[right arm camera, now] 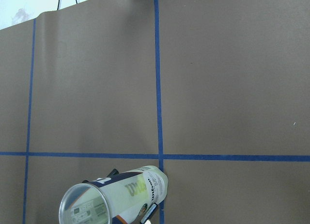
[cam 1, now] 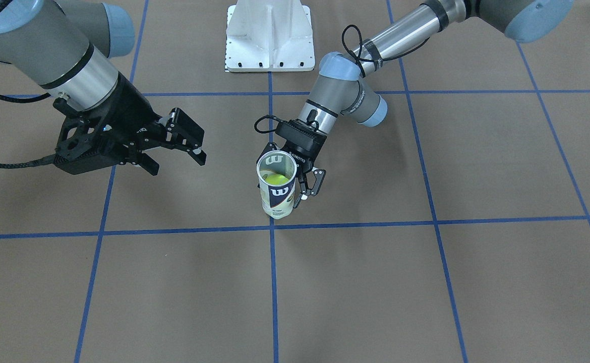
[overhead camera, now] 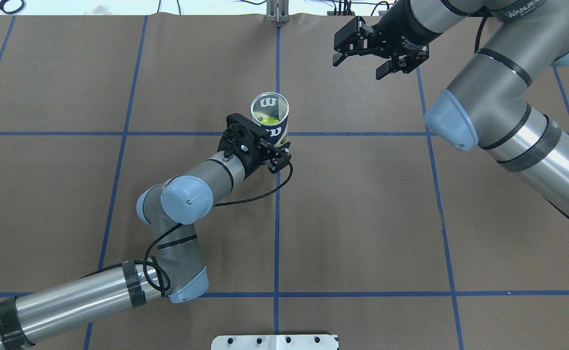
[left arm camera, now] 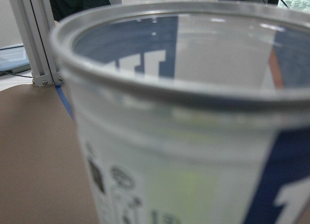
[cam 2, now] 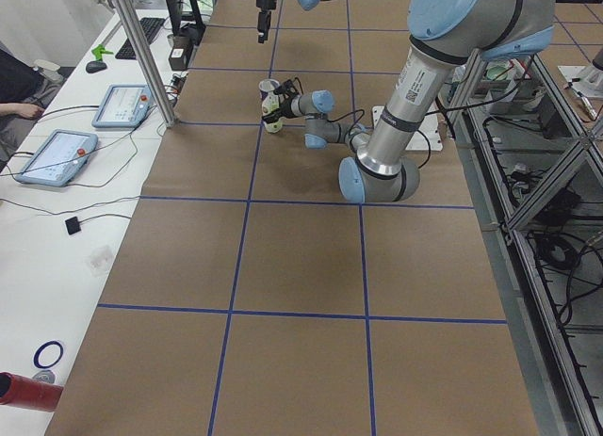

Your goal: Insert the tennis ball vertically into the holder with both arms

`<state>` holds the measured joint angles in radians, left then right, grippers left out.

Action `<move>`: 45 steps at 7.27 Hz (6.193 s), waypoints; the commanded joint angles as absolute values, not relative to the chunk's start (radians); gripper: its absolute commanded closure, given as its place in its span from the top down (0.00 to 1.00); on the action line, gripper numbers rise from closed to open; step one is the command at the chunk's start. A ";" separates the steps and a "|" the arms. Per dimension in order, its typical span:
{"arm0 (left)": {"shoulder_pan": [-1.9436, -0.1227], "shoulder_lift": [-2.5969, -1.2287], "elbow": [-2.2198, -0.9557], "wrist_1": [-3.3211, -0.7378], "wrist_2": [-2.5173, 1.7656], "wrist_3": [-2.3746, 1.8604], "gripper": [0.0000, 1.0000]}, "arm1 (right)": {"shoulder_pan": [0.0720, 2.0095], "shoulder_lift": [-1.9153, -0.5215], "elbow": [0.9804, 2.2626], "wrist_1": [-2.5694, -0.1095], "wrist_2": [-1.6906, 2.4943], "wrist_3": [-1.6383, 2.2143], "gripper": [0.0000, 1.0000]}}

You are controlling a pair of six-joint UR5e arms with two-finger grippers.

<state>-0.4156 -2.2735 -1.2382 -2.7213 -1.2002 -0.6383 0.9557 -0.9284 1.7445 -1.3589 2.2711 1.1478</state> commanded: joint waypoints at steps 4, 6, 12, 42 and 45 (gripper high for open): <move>-0.410 -2.238 -1.281 -2.724 -1.203 -0.638 0.99 | 0.977 -0.951 1.743 -1.362 2.272 1.108 0.99; -0.410 -2.162 -1.353 -2.726 -1.203 -0.640 0.99 | 0.977 -0.951 1.743 -1.362 2.270 1.108 0.99; -0.362 -1.930 -1.579 -2.720 -1.207 -0.650 0.99 | 1.012 -0.977 1.747 -1.362 2.307 1.095 0.99; -1.534 -1.621 -1.645 -1.491 -2.341 0.008 0.99 | 1.496 -1.473 1.612 -1.686 2.307 -0.006 0.99; -1.532 -1.621 -1.620 -1.493 -2.347 0.009 0.99 | 1.528 -1.467 1.612 -1.686 2.307 -0.006 0.99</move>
